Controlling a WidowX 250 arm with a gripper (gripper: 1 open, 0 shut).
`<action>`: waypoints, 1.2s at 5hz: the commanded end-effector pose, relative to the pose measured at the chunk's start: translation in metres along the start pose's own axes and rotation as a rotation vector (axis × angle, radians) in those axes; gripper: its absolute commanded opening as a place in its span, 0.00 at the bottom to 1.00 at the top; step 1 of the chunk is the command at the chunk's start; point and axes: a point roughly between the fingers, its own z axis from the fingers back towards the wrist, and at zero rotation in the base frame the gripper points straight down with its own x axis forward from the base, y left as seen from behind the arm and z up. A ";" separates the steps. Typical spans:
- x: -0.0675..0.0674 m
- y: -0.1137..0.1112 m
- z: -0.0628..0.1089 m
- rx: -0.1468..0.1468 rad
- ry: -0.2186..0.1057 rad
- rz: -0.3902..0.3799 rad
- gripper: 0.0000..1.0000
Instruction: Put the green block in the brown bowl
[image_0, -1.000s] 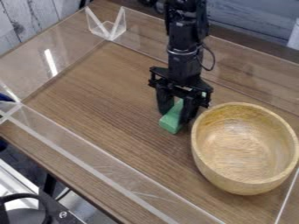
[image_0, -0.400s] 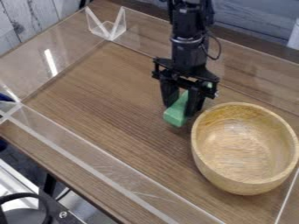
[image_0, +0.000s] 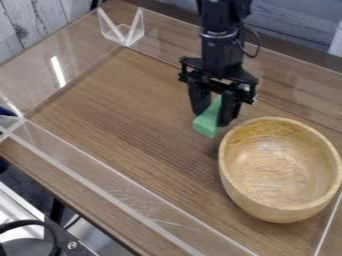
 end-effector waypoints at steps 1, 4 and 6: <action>0.008 -0.010 0.027 0.000 -0.089 -0.024 0.00; 0.002 -0.048 0.024 -0.019 -0.076 -0.098 0.00; 0.002 -0.090 0.005 -0.025 -0.056 -0.156 0.00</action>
